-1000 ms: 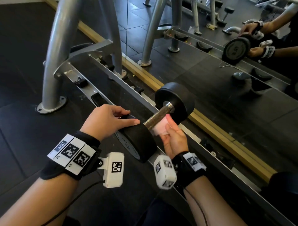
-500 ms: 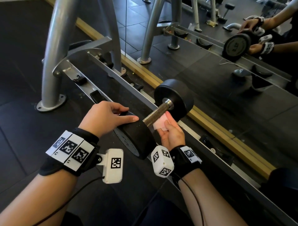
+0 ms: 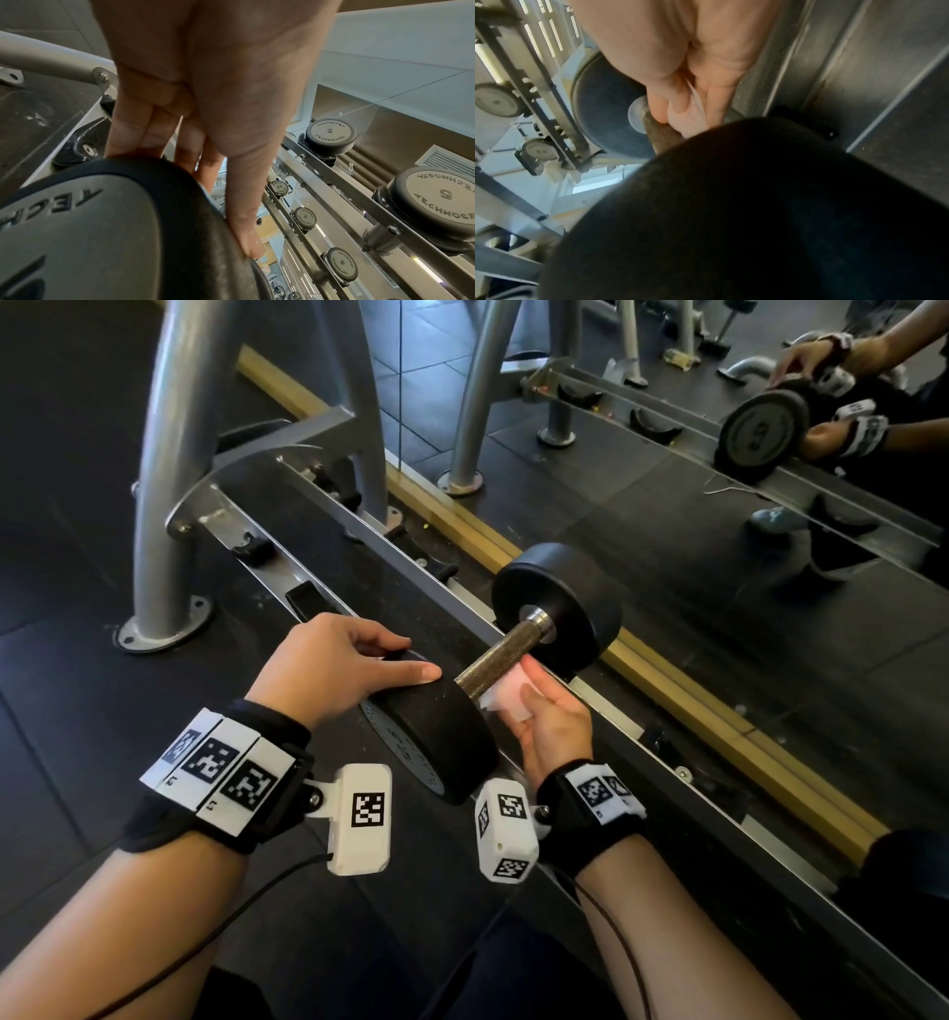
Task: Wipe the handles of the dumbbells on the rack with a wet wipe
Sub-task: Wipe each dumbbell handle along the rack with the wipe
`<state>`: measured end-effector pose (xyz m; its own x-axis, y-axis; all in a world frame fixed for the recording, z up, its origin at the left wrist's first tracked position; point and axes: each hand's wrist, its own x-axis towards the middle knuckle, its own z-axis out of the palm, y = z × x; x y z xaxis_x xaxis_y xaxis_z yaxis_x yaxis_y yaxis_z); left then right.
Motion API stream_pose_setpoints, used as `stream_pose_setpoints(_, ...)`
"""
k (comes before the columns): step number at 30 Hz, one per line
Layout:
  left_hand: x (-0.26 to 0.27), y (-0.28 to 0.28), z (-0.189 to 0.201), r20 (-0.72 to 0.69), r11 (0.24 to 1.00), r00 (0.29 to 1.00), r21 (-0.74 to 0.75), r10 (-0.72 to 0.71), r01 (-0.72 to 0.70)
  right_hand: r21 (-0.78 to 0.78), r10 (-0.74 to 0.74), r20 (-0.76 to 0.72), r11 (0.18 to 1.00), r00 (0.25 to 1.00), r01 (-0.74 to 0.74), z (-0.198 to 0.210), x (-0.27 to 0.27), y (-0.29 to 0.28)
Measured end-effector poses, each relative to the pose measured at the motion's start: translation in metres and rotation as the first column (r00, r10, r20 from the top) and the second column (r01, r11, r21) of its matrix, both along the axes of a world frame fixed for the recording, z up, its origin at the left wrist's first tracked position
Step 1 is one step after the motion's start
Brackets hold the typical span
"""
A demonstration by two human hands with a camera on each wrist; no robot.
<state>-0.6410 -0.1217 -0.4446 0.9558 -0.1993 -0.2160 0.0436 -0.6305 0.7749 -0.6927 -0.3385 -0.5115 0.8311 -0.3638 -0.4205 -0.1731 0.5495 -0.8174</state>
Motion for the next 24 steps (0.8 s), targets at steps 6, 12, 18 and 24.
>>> stream_pose_setpoints(6,0.001,0.0,-0.002,-0.008,1.0,1.0,-0.011,0.008,-0.008,-0.01,0.051,0.088,0.999,0.995,-0.05,-0.001,-0.025,0.0)
stream_pose_setpoints(12,-0.001,-0.001,0.0,0.001,1.0,1.0,-0.006,-0.003,0.003,-0.07,-0.032,0.003,0.997,0.999,0.032,-0.002,-0.016,-0.007)
stream_pose_setpoints(18,-0.003,-0.001,-0.001,0.012,1.0,1.0,-0.003,-0.004,0.004,-0.097,0.007,-0.019,0.995,1.0,-0.008,-0.005,-0.011,0.015)
stream_pose_setpoints(24,-0.005,0.0,-0.002,0.036,1.0,0.999,0.018,0.0,-0.001,-0.136,-0.107,0.008,0.985,0.994,0.107,-0.005,-0.025,-0.012)
